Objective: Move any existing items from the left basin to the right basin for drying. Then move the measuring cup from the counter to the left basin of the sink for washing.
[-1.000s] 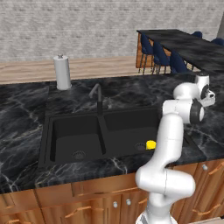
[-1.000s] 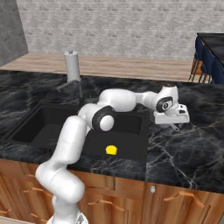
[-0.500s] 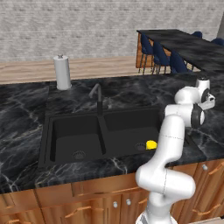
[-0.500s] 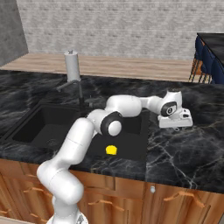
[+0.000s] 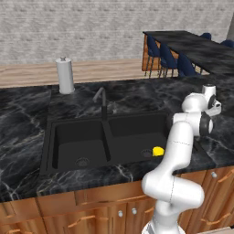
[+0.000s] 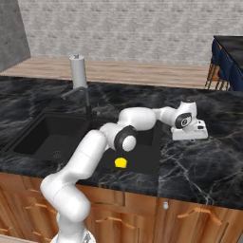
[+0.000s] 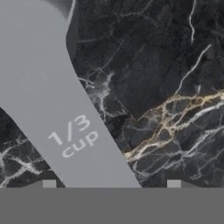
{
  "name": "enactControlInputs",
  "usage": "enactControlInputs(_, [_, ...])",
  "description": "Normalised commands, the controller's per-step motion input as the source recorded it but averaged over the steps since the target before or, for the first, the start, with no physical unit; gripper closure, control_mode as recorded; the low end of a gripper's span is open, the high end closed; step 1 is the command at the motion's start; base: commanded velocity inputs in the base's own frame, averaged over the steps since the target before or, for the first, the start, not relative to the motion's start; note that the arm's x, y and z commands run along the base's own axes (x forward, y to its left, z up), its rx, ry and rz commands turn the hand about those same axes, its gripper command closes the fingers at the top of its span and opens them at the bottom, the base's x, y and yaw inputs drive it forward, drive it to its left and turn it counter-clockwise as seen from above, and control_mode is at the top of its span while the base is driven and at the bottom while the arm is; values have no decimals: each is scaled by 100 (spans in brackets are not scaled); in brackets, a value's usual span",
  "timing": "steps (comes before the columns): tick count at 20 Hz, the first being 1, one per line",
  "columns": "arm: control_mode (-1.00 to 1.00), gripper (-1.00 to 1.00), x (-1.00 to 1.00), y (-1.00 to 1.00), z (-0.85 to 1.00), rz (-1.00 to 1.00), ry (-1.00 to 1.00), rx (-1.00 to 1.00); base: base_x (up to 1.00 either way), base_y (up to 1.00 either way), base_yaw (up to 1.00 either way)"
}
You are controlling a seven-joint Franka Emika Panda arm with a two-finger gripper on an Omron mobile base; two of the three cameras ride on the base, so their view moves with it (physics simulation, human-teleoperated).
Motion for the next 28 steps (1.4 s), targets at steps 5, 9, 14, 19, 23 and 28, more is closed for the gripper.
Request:
enactControlInputs(5, [-100, 100, 20, 0, 0, 0, 0, 0, 0, 0, 0])
enactControlInputs(9, [-100, 100, 5, 0, 0, 0, 0, 0, 0, 0, 0])
enactControlInputs(14, [-100, 100, -7, 1, 0, 0, 0, 2, 0, 0, 0])
enactControlInputs(19, [-100, 100, -49, 29, 0, 1, 0, 4, 0, 0, 0])
enactControlInputs(23, [-100, 100, -71, 64, 0, 0, -1, 0, 0, 0, 0])
enactControlInputs(28, [-100, 100, -81, 75, 0, 0, -4, 0, 0, 0, 0])
